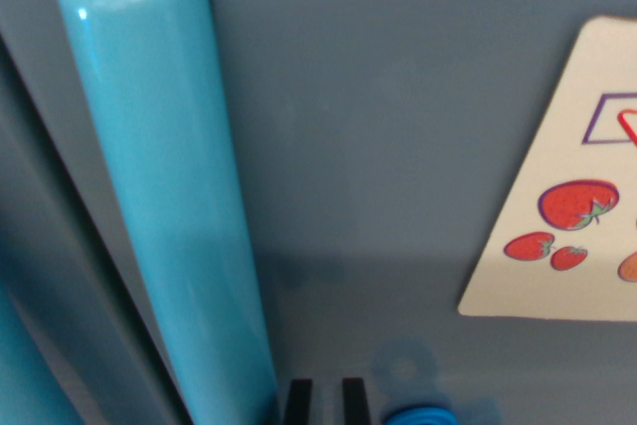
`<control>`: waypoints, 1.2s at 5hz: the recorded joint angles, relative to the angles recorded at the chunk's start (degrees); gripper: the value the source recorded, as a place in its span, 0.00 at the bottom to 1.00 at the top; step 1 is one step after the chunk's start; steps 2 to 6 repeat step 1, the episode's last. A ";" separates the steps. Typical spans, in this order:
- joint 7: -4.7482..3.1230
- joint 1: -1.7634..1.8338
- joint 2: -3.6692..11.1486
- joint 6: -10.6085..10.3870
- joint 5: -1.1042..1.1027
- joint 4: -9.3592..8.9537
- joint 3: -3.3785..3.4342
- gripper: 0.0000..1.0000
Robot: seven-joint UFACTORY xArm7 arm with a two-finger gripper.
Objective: Close fridge door
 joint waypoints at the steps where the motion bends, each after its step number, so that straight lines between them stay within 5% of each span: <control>1: 0.00 0.00 0.00 0.00 0.00 0.00 0.00 1.00; 6: 0.00 0.00 0.00 0.00 0.00 0.00 0.00 1.00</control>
